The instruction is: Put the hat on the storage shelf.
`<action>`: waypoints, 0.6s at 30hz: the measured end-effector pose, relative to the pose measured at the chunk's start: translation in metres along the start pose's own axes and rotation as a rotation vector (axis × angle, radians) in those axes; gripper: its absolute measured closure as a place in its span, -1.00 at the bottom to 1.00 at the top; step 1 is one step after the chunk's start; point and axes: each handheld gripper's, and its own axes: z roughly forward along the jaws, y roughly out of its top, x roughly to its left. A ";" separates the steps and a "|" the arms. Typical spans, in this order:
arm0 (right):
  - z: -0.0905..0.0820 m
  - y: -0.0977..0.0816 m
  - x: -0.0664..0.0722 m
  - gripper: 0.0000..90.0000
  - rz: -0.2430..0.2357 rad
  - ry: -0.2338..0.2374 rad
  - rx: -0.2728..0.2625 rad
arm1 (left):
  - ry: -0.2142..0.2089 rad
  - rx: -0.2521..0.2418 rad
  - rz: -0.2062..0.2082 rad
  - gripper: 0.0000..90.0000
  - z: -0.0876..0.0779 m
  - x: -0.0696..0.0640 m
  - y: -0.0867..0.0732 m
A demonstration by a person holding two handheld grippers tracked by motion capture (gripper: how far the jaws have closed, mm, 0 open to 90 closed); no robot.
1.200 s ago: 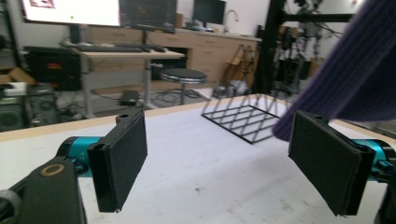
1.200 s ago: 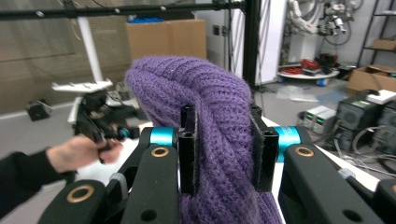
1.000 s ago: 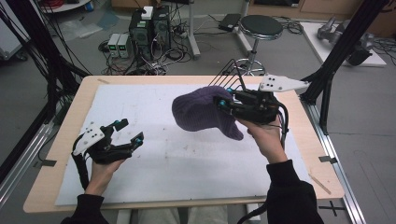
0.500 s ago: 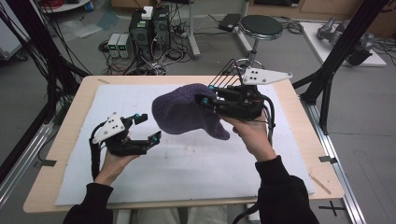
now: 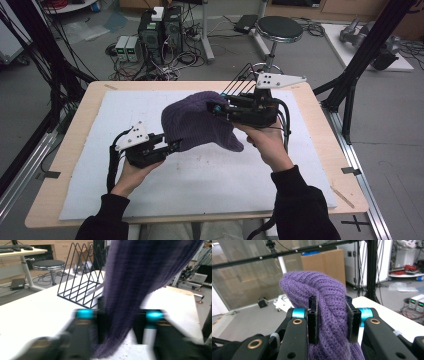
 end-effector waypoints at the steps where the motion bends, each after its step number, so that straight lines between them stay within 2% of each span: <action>1: -0.001 0.000 -0.001 0.55 -0.002 -0.009 -0.001 | -0.004 -0.003 -0.002 0.76 0.001 0.001 0.001; 3: -0.004 0.001 -0.003 0.55 -0.005 -0.028 -0.007 | -0.023 0.000 -0.005 0.81 0.003 0.003 0.005; 7: -0.016 0.004 -0.012 0.55 -0.011 -0.071 -0.026 | -0.012 -0.009 0.005 0.83 0.010 0.004 0.021; 8: -0.022 0.005 -0.016 0.55 -0.005 -0.086 -0.040 | -0.023 -0.008 0.000 0.84 0.012 0.006 0.026; 12: -0.036 0.008 -0.029 0.55 0.009 -0.133 -0.065 | -0.046 0.008 -0.016 0.83 0.025 0.013 0.038; 18: -0.050 0.014 -0.048 0.55 0.014 -0.178 -0.084 | -0.063 0.015 -0.004 0.83 0.048 0.018 0.054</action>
